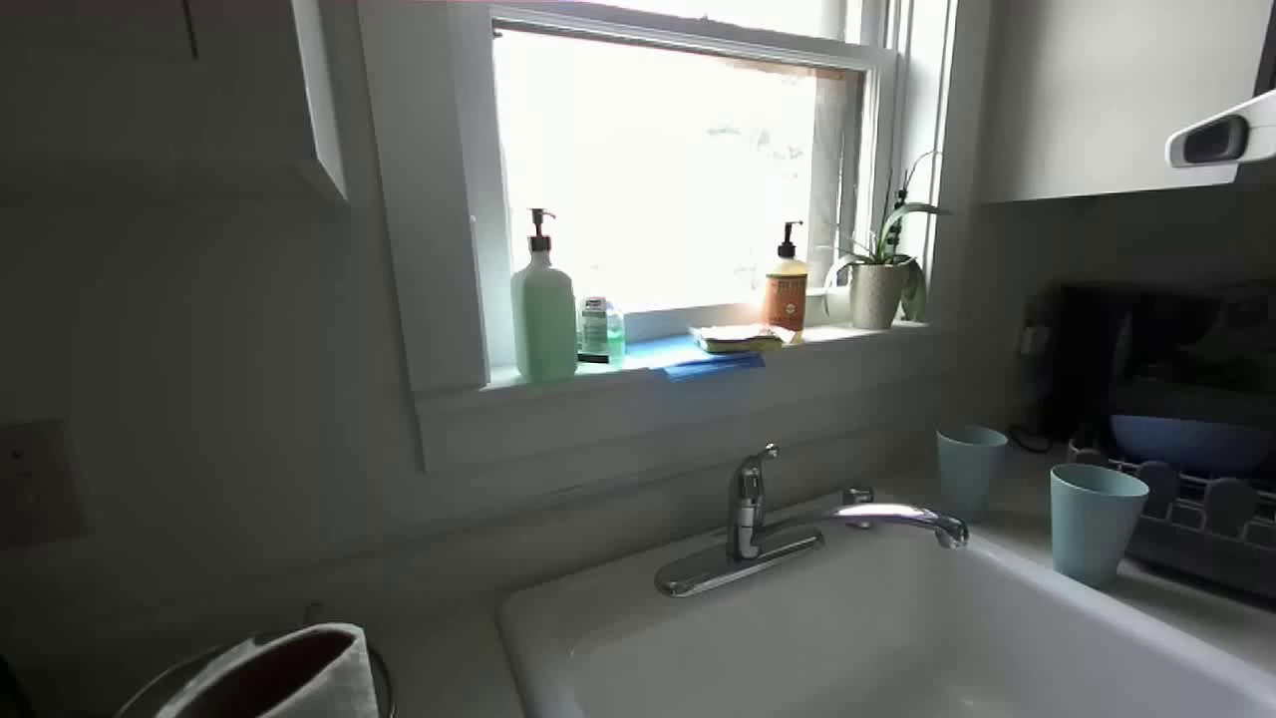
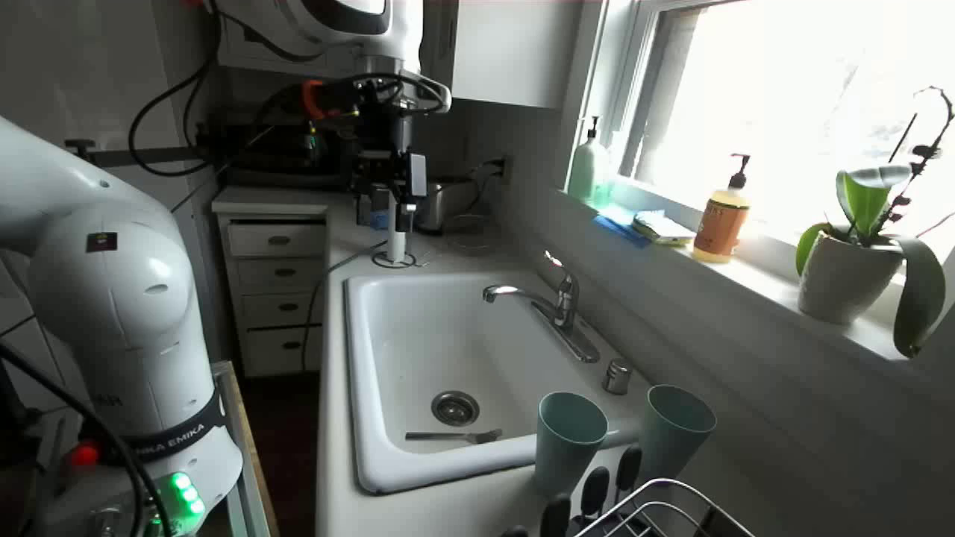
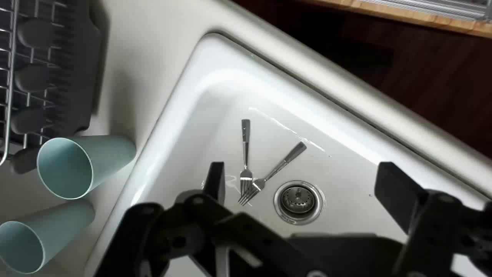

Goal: Open the tap, then fetch some water in the closest cup

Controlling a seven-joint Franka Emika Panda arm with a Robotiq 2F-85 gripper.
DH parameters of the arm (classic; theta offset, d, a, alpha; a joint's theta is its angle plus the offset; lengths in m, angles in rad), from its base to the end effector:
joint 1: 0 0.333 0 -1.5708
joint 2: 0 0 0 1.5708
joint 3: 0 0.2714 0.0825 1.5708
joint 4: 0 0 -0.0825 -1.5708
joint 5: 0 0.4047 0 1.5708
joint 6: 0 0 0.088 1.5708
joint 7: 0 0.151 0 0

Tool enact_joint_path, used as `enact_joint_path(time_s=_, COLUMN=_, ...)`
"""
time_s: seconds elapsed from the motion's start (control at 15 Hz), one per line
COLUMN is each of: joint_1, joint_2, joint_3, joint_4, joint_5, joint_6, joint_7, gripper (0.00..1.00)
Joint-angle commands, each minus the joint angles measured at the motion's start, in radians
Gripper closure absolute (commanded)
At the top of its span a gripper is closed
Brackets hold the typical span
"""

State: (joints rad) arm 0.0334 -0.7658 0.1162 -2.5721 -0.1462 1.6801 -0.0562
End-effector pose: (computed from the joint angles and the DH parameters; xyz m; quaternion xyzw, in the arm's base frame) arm 0.3523 0.0273 0.4124 0.9869 0.0959 -0.0616 0.1138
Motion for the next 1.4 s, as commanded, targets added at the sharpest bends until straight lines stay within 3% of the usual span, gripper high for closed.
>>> enact_joint_path(time_s=0.0, joint_1=0.022, joint_2=0.003, joint_3=-0.017, joint_4=0.002, joint_5=-0.010, joint_6=-0.004, joint_7=0.012, gripper=0.00)
enact_joint_path(time_s=0.33, joint_1=0.004, joint_2=0.031, joint_3=-0.007, joint_4=0.004, joint_5=-0.016, joint_6=0.037, joint_7=0.056, gripper=0.00)
enact_joint_path(time_s=0.67, joint_1=-0.022, joint_2=0.192, joint_3=-0.009, joint_4=0.002, joint_5=0.028, joint_6=0.393, joint_7=0.216, gripper=0.00)
enact_joint_path(time_s=1.33, joint_1=-0.027, joint_2=0.581, joint_3=-0.020, joint_4=0.100, joint_5=0.019, joint_6=0.999, joint_7=0.239, gripper=0.00)
